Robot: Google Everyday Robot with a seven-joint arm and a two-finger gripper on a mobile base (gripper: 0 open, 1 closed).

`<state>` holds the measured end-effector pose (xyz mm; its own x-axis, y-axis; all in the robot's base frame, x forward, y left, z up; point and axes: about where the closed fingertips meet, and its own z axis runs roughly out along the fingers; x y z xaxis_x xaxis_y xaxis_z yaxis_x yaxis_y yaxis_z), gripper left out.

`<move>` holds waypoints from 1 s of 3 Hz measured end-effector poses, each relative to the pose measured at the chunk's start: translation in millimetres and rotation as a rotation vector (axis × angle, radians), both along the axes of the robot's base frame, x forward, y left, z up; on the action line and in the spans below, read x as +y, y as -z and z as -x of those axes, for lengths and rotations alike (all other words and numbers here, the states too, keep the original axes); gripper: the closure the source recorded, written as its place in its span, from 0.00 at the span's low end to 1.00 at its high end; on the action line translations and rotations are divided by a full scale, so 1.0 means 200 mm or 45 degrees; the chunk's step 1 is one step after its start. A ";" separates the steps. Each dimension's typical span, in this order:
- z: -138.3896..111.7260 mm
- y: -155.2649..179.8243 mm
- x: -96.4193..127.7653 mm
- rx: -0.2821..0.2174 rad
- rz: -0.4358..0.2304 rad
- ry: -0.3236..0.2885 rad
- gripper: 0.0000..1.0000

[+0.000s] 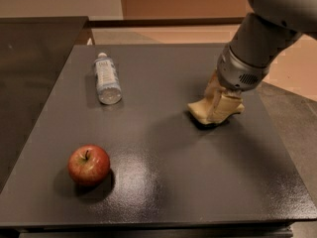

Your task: Move sponge near blue plastic bottle

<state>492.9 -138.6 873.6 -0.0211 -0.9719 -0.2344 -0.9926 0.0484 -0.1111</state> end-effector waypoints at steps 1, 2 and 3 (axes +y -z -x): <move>-0.11 -0.08 0.11 -0.054 -0.013 -0.019 1.00; -0.23 -0.12 0.23 -0.093 -0.051 -0.029 1.00; -0.34 -0.15 0.36 -0.111 -0.115 -0.031 1.00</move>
Offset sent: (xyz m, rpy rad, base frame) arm 0.0779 0.0753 0.0338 0.0851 -0.1071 0.0309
